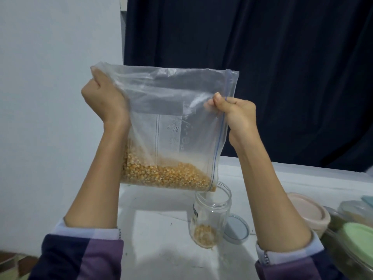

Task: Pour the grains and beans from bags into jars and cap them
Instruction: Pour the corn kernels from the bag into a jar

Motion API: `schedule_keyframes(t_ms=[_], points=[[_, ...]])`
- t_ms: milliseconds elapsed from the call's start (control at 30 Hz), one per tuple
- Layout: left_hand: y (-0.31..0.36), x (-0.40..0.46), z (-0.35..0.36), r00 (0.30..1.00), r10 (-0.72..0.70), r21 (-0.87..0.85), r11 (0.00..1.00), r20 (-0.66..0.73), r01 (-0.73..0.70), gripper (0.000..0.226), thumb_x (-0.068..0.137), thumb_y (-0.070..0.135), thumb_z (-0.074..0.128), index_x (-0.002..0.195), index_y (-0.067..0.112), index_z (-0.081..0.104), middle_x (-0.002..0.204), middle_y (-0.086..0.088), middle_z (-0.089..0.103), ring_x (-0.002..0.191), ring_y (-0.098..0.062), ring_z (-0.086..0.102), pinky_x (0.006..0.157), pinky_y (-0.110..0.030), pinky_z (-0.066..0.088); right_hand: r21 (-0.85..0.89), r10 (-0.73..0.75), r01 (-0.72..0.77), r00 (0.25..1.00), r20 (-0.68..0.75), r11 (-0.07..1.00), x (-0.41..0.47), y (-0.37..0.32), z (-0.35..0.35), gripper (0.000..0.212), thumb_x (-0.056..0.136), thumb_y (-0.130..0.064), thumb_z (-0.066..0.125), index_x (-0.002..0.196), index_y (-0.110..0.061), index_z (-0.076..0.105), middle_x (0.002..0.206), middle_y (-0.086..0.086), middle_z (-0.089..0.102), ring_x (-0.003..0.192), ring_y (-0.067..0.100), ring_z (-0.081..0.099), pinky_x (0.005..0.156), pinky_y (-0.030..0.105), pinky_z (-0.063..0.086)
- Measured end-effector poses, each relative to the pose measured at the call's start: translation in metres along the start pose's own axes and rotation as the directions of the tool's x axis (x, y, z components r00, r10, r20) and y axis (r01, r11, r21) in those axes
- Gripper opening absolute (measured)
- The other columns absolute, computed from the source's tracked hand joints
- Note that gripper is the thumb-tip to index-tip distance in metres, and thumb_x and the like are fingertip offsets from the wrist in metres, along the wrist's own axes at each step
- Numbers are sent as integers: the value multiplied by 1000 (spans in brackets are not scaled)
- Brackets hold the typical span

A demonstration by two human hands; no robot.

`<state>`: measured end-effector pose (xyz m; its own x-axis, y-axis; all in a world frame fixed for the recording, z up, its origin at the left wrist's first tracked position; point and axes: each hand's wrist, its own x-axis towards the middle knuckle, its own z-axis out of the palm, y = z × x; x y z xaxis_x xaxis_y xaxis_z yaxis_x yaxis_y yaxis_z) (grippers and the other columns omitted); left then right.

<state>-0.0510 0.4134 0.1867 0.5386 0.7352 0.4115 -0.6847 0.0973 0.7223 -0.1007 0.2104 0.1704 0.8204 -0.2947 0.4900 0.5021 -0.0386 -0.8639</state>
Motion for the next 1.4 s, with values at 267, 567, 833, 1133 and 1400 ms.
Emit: schedule_keyframes(t_ms=[267, 567, 833, 1133, 1400], points=[[-4, 1, -2, 1000, -12, 7, 1000, 2, 12, 54, 101, 19, 39, 51, 21, 18, 31, 12, 20, 39, -5, 19, 46, -20, 19, -24, -4, 5, 1000, 19, 1000, 0, 4, -1, 22, 91, -16, 64, 71, -12, 72, 70, -5, 73, 84, 6, 70, 93, 23, 49], [-5, -1, -1, 1000, -4, 20, 1000, 12, 3, 53, 101, 19, 39, 52, 20, 18, 31, 12, 20, 37, -5, 20, 45, -18, 19, -40, -1, 1, 1000, -6, 999, 0, 4, -1, 22, 91, -17, 64, 71, -13, 72, 71, -6, 73, 87, 6, 69, 92, 21, 49], [-7, -1, -2, 1000, 1, 17, 1000, 15, -1, 54, 101, 19, 39, 51, 21, 19, 31, 12, 21, 39, -4, 20, 46, -19, 19, -46, 7, -7, 1000, 6, 999, -2, 6, 1, 23, 91, -17, 64, 69, -15, 72, 71, -5, 74, 90, 11, 70, 101, 33, 47], [-9, 2, -1, 1000, -20, 1, 1000, 9, 20, 54, 100, 20, 40, 50, 21, 20, 34, 13, 22, 43, -4, 21, 48, -24, 22, -43, -17, 16, 1000, -15, 999, -1, 5, -3, 21, 91, -17, 64, 73, -11, 73, 71, -4, 73, 85, 7, 69, 83, 14, 49], [-7, -2, 0, 1000, -5, -3, 1000, 14, 5, 53, 100, 20, 39, 52, 21, 18, 32, 13, 20, 40, -4, 19, 46, -20, 19, -42, -15, 14, 1000, -16, 999, -3, 7, 2, 23, 91, -16, 63, 69, -14, 71, 68, -3, 73, 82, 10, 70, 98, 33, 49]])
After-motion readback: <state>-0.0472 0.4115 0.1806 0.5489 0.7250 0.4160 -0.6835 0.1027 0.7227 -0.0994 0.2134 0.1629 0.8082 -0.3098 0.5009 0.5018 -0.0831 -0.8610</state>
